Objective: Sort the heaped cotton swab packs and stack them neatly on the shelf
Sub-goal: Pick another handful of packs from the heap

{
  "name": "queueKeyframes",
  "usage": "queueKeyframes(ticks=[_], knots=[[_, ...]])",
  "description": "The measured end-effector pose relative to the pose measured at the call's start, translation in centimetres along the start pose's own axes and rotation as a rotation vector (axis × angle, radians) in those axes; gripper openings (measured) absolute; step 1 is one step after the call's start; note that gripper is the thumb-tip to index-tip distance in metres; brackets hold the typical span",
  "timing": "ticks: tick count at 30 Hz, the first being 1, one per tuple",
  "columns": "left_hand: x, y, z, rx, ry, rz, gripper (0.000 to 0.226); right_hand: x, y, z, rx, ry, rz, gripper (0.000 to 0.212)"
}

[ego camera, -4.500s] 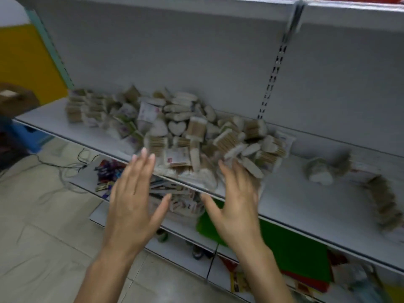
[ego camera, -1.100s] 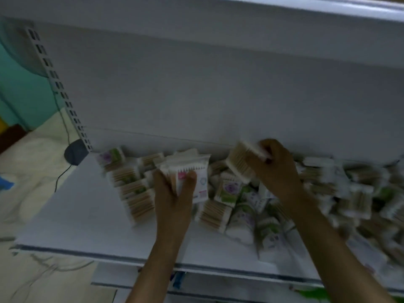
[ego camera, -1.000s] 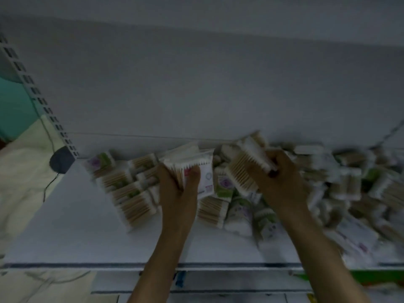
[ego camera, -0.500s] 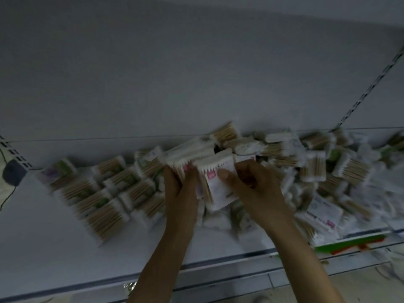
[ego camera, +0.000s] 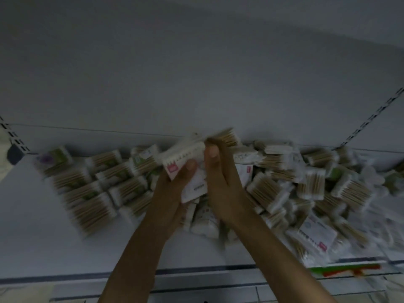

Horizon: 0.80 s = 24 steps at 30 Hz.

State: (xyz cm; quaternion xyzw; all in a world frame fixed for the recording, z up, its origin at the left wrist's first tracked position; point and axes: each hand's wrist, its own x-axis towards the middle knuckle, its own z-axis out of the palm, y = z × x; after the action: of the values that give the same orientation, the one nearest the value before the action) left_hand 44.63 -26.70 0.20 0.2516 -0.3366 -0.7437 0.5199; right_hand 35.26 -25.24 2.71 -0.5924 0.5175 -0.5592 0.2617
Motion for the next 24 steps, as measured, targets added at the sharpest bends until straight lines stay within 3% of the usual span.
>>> queueKeyframes(ticks=[2,4,6,8,10,12,15,17,18,19,20,21,24], knots=[[0.0,-0.3,-0.4,-0.116,0.076,-0.044,0.054,2.3,-0.4,-1.5,0.014,-0.026,0.045,0.061],[0.2,-0.4,-1.3,-0.163,0.155,-0.066,0.041,5.1,0.4,-4.7,-0.199,-0.022,0.064,0.035],[0.2,-0.2,-2.6,-0.208,0.163,-0.067,0.069,7.0,1.8,-8.8,-0.600,-0.172,0.073,0.029],[0.1,0.1,-3.5,-0.239,0.160,-0.034,0.087,7.5,3.1,-12.0,-0.928,-0.446,0.149,0.048],[0.0,0.3,-4.2,-0.229,0.140,0.006,0.078,7.0,4.1,-13.0,-1.106,-0.576,0.230,0.062],[-0.3,0.5,-4.1,-0.198,0.114,0.026,0.072,6.4,5.5,-12.8,-1.162,-0.514,0.154,0.055],[-1.0,0.9,-3.9,-0.162,0.033,0.064,0.069,5.6,6.7,-12.3,-1.186,-0.335,0.001,0.039],[-0.9,0.5,-4.8,-0.209,-0.089,0.075,0.048,5.3,6.9,-12.3,-1.164,-0.216,-0.089,0.032],[-0.8,0.7,-4.6,-0.254,-0.189,0.058,0.031,5.0,6.4,-12.1,-1.072,-0.132,-0.109,0.027],[-0.7,1.7,-4.5,-0.169,-0.204,0.150,0.024,4.7,5.6,-11.8,-0.924,-0.040,-0.098,0.022],[-0.6,2.1,-5.6,-0.202,-0.069,0.172,0.033,4.4,4.7,-11.4,-0.757,0.047,-0.067,0.017],[-1.0,2.4,-5.7,-0.239,-0.051,0.160,0.039,4.1,3.9,-10.9,-0.593,0.112,-0.038,0.013],[-0.7,0.4,-5.6,-0.326,-0.197,0.000,0.040,2.9,1.6,-9.7,-0.227,0.159,0.085,0.014]])
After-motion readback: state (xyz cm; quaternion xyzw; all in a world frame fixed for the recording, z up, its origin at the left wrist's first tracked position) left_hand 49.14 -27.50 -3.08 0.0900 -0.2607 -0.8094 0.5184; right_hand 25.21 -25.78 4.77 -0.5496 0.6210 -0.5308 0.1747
